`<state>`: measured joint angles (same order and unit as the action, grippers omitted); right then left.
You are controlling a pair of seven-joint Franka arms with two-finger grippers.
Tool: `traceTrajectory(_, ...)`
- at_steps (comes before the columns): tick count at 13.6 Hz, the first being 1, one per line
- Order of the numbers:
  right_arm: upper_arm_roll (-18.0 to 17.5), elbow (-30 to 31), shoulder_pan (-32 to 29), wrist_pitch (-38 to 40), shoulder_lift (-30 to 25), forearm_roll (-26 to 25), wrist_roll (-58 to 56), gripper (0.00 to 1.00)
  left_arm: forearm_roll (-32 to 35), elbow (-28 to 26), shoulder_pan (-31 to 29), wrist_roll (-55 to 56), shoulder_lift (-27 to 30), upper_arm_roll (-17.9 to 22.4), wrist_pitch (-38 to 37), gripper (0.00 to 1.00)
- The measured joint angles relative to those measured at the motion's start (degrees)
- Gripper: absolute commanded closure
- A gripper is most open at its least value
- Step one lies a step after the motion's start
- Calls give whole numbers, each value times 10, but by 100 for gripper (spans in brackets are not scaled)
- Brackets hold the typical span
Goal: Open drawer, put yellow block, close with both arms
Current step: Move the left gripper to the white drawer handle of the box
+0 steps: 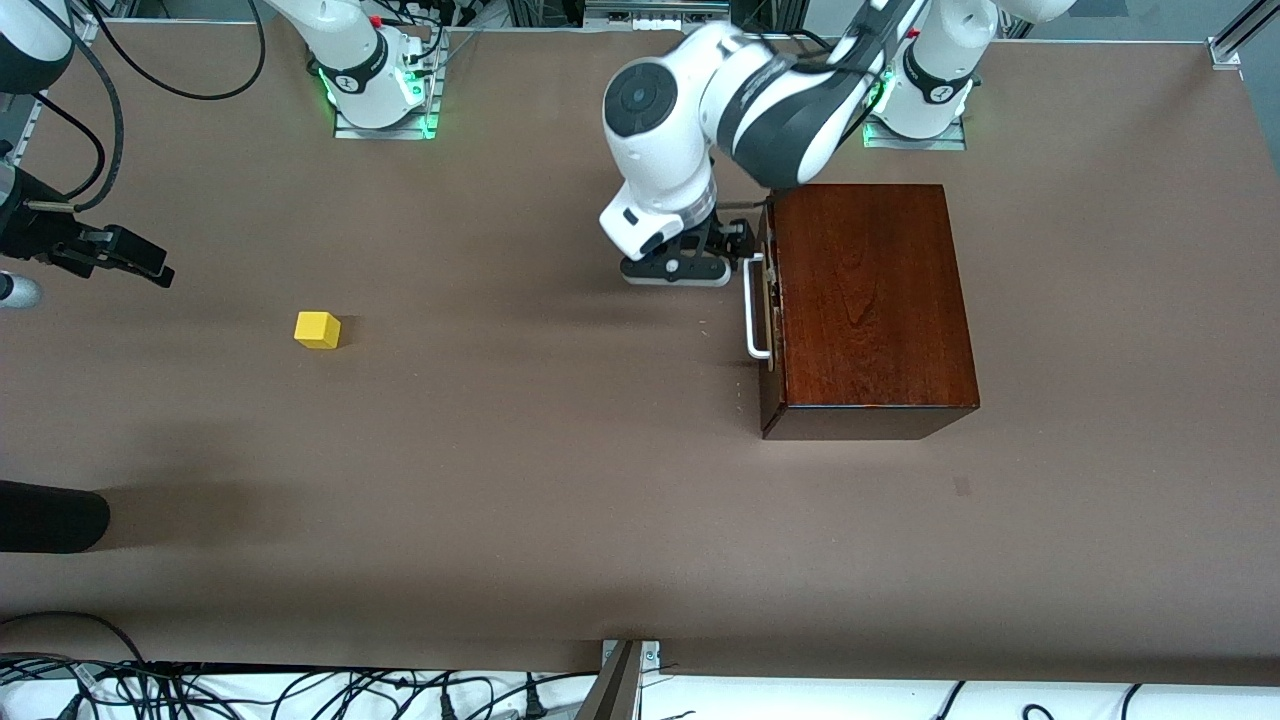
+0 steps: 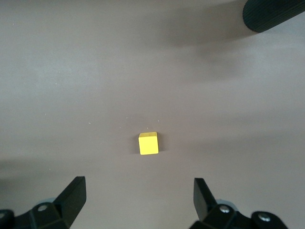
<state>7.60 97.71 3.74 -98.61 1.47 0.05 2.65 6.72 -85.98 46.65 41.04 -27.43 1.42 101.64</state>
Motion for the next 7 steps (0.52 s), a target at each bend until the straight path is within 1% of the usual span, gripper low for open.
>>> traceTrajectory(2, 0, 0, 0, 0, 1, 0, 0, 0, 3, -38, -2, 0, -7, 6, 47, 0)
traceTrajectory(4, 0, 0, 0, 0, 3, 0, 0, 0, 3, -65, -3, -1, -10, 11, 77, 0)
traceTrajectory(7, 0, 0, 0, 0, 3, 0, 0, 0, 26, -74, -3, -1, -10, 14, 84, 0)
